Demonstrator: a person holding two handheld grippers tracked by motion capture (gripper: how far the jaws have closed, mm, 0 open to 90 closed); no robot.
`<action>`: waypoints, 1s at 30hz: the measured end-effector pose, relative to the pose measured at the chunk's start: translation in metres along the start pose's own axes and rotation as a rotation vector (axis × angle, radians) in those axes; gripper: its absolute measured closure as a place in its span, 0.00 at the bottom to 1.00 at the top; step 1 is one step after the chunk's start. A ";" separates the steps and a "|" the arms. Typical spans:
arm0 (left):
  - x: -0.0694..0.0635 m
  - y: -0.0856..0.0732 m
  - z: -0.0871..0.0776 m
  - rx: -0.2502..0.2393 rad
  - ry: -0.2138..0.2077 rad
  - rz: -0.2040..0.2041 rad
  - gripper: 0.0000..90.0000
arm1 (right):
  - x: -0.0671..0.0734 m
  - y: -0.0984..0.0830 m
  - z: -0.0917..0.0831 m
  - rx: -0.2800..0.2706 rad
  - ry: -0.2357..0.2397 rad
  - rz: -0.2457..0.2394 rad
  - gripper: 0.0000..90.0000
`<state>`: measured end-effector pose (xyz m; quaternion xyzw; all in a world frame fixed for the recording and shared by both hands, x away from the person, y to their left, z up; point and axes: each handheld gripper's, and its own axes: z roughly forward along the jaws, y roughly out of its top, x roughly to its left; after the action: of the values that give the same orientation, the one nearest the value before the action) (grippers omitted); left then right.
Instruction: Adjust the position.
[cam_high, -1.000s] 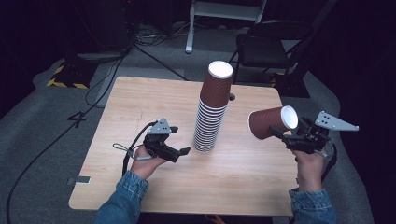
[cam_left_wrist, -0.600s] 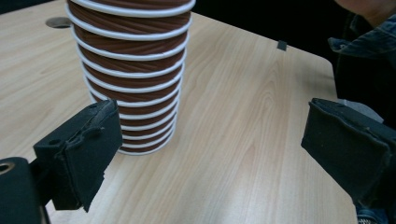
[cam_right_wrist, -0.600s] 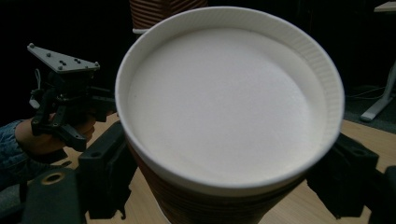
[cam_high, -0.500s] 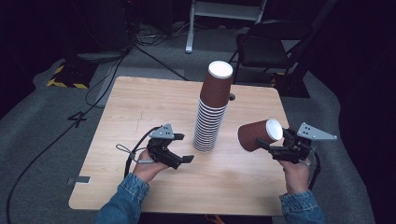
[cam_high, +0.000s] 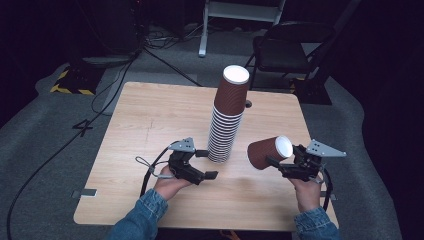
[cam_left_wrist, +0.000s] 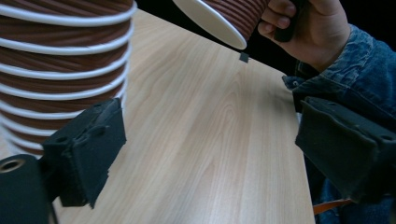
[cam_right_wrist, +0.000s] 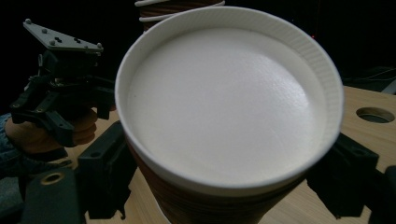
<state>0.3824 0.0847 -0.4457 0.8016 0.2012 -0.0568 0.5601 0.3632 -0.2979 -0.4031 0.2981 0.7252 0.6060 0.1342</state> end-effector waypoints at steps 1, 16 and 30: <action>-0.001 0.000 0.003 0.008 -0.003 0.009 0.11 | 0.002 -0.001 0.002 0.002 0.004 -0.002 0.21; -0.009 -0.004 0.027 0.056 -0.079 0.016 0.18 | 0.038 -0.004 0.031 0.020 0.120 -0.076 0.20; -0.016 -0.007 0.039 0.045 -0.157 0.041 0.32 | 0.049 -0.012 0.046 0.045 0.185 -0.090 0.20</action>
<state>0.3701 0.0463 -0.4612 0.8109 0.1391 -0.1124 0.5572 0.3472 -0.2328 -0.4166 0.2112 0.7606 0.6078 0.0869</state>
